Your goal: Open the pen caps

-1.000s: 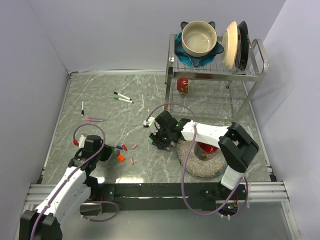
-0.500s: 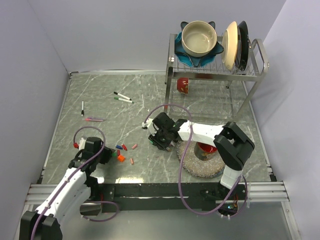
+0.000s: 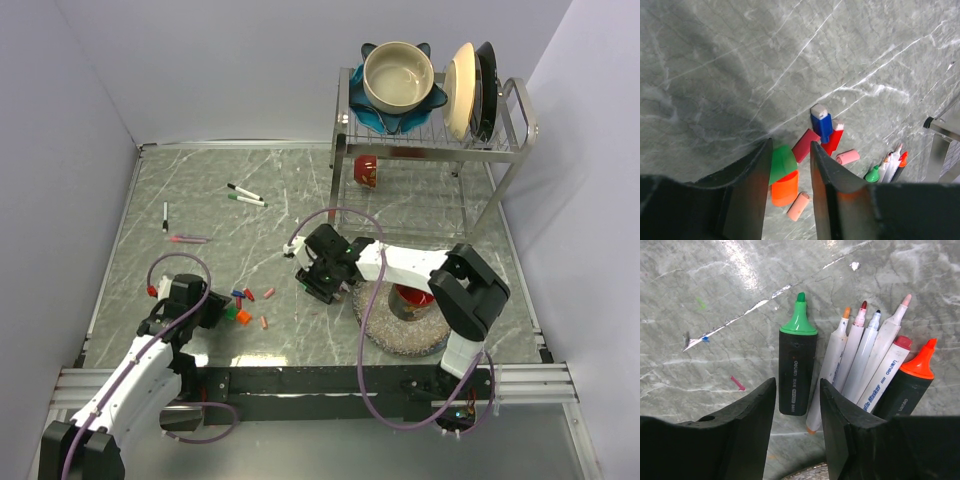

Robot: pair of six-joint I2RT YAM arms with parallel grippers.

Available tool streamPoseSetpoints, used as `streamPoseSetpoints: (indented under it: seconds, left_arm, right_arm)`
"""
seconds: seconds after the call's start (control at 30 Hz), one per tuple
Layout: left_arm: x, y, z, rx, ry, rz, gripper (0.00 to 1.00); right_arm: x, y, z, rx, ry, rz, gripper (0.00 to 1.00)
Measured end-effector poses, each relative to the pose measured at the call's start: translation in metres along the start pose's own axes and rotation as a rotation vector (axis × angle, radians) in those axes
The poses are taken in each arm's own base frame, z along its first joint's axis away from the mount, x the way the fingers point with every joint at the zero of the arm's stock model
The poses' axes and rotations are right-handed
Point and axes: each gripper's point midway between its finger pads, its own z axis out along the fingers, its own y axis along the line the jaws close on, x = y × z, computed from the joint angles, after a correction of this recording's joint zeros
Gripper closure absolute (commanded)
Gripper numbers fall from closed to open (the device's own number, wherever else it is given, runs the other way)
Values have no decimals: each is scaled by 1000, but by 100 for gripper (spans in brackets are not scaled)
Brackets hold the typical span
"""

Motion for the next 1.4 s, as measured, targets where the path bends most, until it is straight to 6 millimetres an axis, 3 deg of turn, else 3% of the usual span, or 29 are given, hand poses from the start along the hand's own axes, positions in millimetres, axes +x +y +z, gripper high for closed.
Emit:
streamPoseSetpoints:
  seconds: [0.1,0.23,0.33,0.47,0.63,0.77,0.8,0.87,0.9,1.07,1.23,1.4]
  left_arm:
    - [-1,0,-1,-4,-6,9,42]
    - [-13,-14,-9,1,-40,56,16]
    - [-35,-48,-20,29,-106,118,2]
    - [-68,-100,-29,70,-189,209,0]
    - [-107,-133,-12,23,-230,282,1]
    - [-134,-136,19,-105,-211,280,5]
    - [-139,-137,26,-132,-207,275,12]
    - [-152,-132,41,-197,-199,260,18]
    - [-158,-127,47,-229,-199,250,28]
    - [-195,-102,55,-333,-218,189,51]
    - [-258,-103,75,-366,-274,247,49]
    - [-271,-93,102,-405,-221,413,54]
  right_arm:
    - [-2,2,-5,-13,-3,-19,50]
    - [-10,13,-22,-83,-38,-71,51]
    - [-20,22,-37,-136,-85,-109,51]
    - [-26,28,-52,-186,-128,-144,51]
    - [-29,29,-62,-207,-154,-158,51]
    - [-34,29,-71,-207,-185,-172,51]
    - [-35,29,-73,-205,-191,-174,51]
    - [-37,29,-77,-205,-204,-178,51]
    - [-38,29,-78,-205,-208,-179,51]
    - [-38,30,-79,-211,-211,-180,51]
    - [-37,30,-79,-213,-208,-181,51]
    - [-37,29,-79,-217,-208,-178,51]
